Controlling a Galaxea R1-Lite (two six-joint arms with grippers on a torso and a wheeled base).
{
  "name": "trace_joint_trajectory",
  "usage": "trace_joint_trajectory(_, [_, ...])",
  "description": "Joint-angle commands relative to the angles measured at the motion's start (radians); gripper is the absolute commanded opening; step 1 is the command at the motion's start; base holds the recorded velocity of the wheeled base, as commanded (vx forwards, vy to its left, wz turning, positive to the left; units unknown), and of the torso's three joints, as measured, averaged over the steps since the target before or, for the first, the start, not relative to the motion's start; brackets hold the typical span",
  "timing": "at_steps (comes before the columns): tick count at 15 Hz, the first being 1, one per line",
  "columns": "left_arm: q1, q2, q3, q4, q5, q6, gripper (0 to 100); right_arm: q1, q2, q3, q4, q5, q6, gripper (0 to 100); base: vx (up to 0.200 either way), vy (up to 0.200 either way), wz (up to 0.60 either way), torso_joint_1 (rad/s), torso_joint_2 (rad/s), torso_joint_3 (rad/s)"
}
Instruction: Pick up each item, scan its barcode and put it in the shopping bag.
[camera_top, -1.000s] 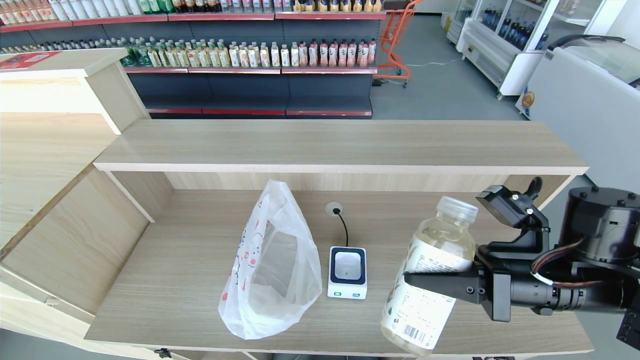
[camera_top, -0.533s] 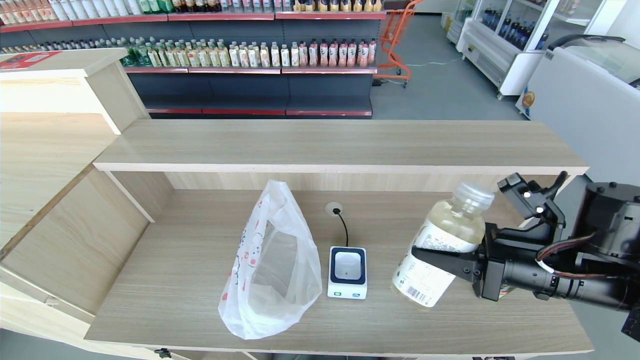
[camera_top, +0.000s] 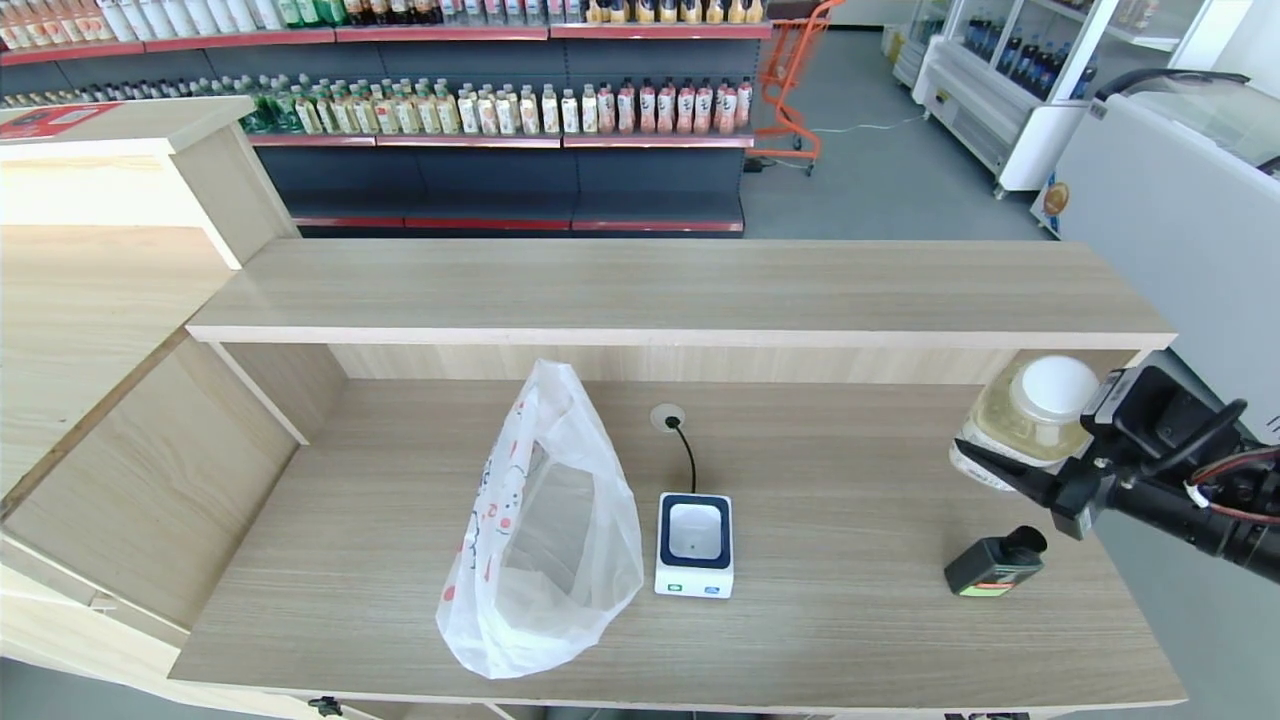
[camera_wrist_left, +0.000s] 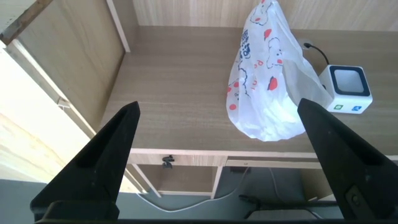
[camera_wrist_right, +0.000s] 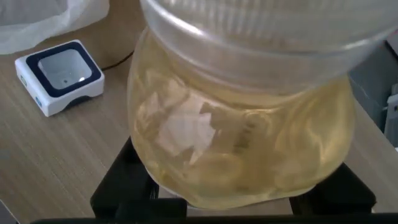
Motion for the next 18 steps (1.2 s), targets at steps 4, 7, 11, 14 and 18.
trace_joint_trajectory(4, [0.000, 0.000, 0.000, 0.000, -0.001, 0.002, 100, -0.017, -0.020, 0.058, -0.022, -0.043, -0.010, 0, 0.000, 0.000, 0.00, 0.000, 0.00, 0.000])
trace_joint_trajectory(7, [0.000, 0.000, 0.000, 0.000, -0.001, 0.003, 100, -0.014, -0.008, 0.076, -0.022, -0.038, 0.017, 0, 0.000, 0.067, 0.00, 0.001, 0.00, 0.002])
trace_joint_trajectory(11, [0.000, 0.000, 0.000, 0.000, 0.000, 0.002, 100, -0.005, 0.006, 0.082, -0.021, -0.038, 0.108, 0, 0.000, 0.200, 0.00, 0.002, 0.00, 0.004])
trace_joint_trajectory(14, [0.000, 0.000, 0.000, 0.000, 0.000, 0.002, 100, 0.010, 0.014, 0.090, -0.019, -0.032, 0.131, 0, 0.000, 0.200, 0.00, 0.014, 0.01, 0.006])
trace_joint_trajectory(18, [0.000, 0.000, 0.000, 0.000, 0.000, 0.000, 100, 0.062, 0.077, 0.140, -0.031, -0.032, 0.227, 0, 0.000, 0.050, 0.00, 0.001, 0.00, -0.001])
